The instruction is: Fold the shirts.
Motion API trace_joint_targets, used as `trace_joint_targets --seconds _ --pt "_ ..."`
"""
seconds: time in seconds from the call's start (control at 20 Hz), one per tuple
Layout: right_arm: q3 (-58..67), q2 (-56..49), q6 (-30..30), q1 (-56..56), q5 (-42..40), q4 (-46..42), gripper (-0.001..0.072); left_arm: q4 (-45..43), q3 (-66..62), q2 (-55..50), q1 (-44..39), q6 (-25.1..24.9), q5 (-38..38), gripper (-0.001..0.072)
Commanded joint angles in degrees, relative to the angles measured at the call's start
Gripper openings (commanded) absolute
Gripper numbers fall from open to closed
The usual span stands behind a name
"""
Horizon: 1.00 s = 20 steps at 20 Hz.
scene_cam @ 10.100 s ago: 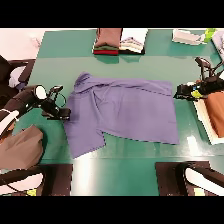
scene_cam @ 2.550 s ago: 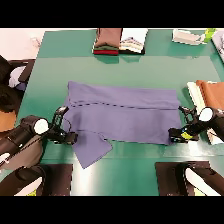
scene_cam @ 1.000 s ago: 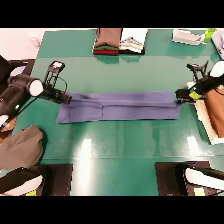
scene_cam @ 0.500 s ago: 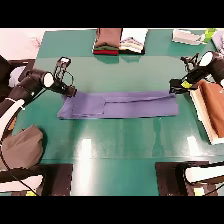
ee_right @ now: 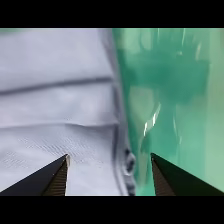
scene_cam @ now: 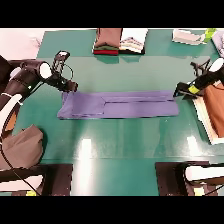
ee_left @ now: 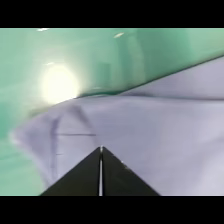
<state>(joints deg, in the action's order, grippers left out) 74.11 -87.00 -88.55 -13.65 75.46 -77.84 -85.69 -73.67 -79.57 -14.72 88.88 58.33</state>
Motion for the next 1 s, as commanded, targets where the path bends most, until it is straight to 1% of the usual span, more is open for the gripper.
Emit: trace_joint_targets --seconds 0.0,0.2,0.25,0.35,0.4,0.45,0.55,0.7,0.8,0.85,0.95 --pt "-5.05 -1.09 0.13 -0.79 -1.33 1.68 0.0577 6.67 -0.39 -0.11 -0.02 -0.94 -0.83 0.0028" --pt "-7.26 -2.69 0.13 1.86 -5.2 3.32 0.0566 7.65 -0.37 -0.11 -0.02 -0.9 0.0 0.0028" --pt "-7.3 -2.64 0.13 2.75 -5.7 3.1 0.0509 8.22 -0.37 -0.13 -0.02 -0.9 0.37 0.0028" --pt "-7.3 -2.4 0.15 3.82 -6.1 2.67 0.0298 10.82 -0.2 -0.2 -0.02 -0.92 0.7 0.0027" --pt "-7.3 -2.03 0.39 3.93 -5.99 2.71 0.0124 11.91 -0.2 -0.44 -0.37 -0.92 0.68 0.0028" --pt "-7.3 -1.36 1.44 3.93 -5.84 2.78 0.0024 12.0 -0.22 -0.85 -1.33 -0.9 0.44 0.0028" --pt "-7.3 0.9 1.51 3.93 -5.2 2.67 0.0018 12.37 -0.22 -2.21 -4.7 -0.85 -1.27 0.0027" --pt "-7.28 6.75 1.49 3.96 -3.1 2.75 0.0016 12.7 -1.38 -6.14 -11.04 -0.83 -6.16 0.0027" --pt "-5.86 11.04 1.05 4.92 -0.92 3.21 0.0016 12.85 -5.64 -10.88 -14.49 -0.85 -6.45 0.0026" --pt "-4.42 12.79 -0.31 5.84 0.66 3.23 0.0015 12.87 -8.04 -13.35 -15.87 -0.87 -6.34 0.0026" --pt "0.33 15.34 -1.57 9.01 3.78 3.26 0.0015 13.99 -12.55 -18.25 -18.36 -0.92 -5.6 0.0027"
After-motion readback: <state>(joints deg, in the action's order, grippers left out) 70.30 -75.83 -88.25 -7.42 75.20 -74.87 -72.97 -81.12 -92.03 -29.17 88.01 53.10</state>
